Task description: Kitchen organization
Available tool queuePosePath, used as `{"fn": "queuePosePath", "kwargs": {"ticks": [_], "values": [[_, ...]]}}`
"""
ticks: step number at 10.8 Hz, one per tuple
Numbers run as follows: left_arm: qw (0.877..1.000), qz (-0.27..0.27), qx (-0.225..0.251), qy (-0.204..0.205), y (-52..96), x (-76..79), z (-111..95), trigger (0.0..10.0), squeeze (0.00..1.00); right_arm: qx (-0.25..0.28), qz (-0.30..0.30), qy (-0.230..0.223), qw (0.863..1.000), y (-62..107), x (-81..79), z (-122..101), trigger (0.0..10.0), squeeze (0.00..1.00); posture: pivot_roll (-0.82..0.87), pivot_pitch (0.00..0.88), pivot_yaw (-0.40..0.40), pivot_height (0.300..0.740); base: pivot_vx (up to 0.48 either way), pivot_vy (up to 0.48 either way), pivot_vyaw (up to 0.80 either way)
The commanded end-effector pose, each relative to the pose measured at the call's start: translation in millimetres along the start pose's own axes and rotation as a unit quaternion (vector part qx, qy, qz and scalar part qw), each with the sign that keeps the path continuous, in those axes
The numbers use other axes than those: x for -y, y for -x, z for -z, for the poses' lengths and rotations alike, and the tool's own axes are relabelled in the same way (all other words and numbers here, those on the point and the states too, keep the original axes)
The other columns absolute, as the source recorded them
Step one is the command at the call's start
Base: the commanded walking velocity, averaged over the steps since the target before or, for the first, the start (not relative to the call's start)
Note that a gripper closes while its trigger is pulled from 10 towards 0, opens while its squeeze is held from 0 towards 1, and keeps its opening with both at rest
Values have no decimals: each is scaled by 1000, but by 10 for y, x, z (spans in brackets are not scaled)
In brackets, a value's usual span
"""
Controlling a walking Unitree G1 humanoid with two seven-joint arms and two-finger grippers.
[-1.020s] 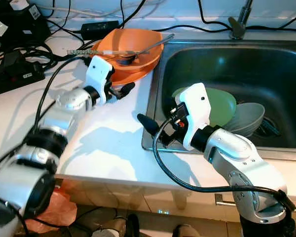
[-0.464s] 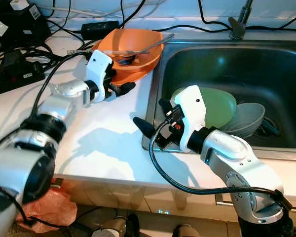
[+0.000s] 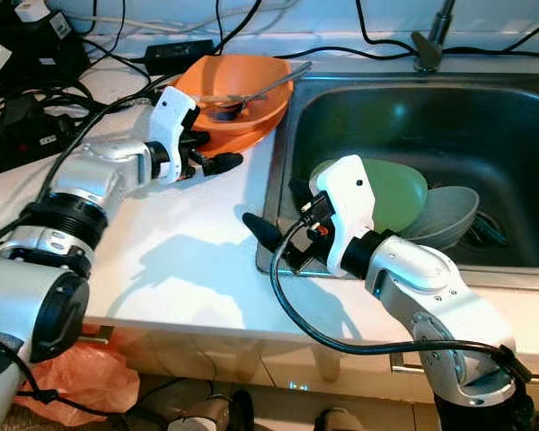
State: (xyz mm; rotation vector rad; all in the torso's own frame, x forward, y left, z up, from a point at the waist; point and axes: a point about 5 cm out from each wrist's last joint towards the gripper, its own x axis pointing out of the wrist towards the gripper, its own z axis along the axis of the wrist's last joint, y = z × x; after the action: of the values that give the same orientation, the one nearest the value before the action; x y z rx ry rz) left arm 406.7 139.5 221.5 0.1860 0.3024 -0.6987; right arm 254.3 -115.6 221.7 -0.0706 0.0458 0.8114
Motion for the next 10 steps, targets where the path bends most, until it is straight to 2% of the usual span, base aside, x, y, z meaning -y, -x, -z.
{"fn": "queuePosePath", "kwargs": {"ticks": [1, 4, 6, 7, 9, 10], "values": [[996, 25, -80, 41, -9, 43, 391, 10000, 0, 2, -12, 7, 1000, -21, -31, -13, 10000, 0, -9, 159, 95, 740, 0, 0, 0], [994, 45, -86, 41, 140, 2, 380, 10000, 0, 3, -14, 13, 1000, -31, -23, -17, 10000, 0, -1, 154, 89, 740, 0, 0, 0], [993, 52, -94, 42, 319, 23, 473, 10000, 0, -1, -15, 20, 1000, -33, 10, -22, 10000, 0, 12, 148, 79, 740, 0, 0, 0], [993, 52, -93, 48, 423, 81, 511, 10000, 0, -6, -13, 28, 1000, -35, 49, -25, 10000, 0, 19, 143, 72, 740, 0, 0, 0], [993, 58, -88, 58, 526, 209, 533, 10000, 0, -13, -17, 35, 999, -32, 89, -27, 10000, 0, 29, 133, 63, 740, 0, 0, 0], [992, 72, -91, 48, 600, 306, 538, 10000, 0, -18, -15, 40, 999, -38, 122, -27, 10000, 0, 36, 128, 60, 740, 0, 0, 0]]}}
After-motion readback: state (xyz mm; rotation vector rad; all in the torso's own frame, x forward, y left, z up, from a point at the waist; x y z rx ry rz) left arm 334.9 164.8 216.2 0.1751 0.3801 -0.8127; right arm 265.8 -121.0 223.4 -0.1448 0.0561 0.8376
